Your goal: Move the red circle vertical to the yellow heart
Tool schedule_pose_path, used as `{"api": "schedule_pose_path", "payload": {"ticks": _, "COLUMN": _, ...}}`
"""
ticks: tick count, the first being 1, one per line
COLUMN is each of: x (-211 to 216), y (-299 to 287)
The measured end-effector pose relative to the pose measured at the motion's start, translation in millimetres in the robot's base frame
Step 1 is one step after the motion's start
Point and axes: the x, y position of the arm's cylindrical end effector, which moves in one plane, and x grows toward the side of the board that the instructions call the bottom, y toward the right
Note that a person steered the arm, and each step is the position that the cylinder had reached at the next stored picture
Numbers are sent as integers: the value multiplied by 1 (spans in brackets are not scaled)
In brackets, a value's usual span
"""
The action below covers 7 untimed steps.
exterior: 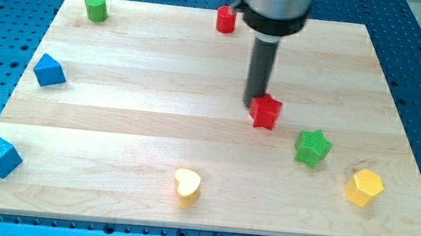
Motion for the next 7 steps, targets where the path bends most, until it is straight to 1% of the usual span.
{"api": "schedule_pose_path", "payload": {"ticks": 1, "x": -11, "y": 12}}
{"api": "schedule_pose_path", "payload": {"ticks": 2, "x": -75, "y": 16}}
{"api": "schedule_pose_path", "payload": {"ticks": 3, "x": -158, "y": 42}}
{"api": "schedule_pose_path", "payload": {"ticks": 4, "x": -225, "y": -29}}
{"api": "schedule_pose_path", "payload": {"ticks": 5, "x": -221, "y": -73}}
{"api": "schedule_pose_path", "payload": {"ticks": 6, "x": -137, "y": -93}}
{"api": "schedule_pose_path", "payload": {"ticks": 7, "x": -137, "y": -88}}
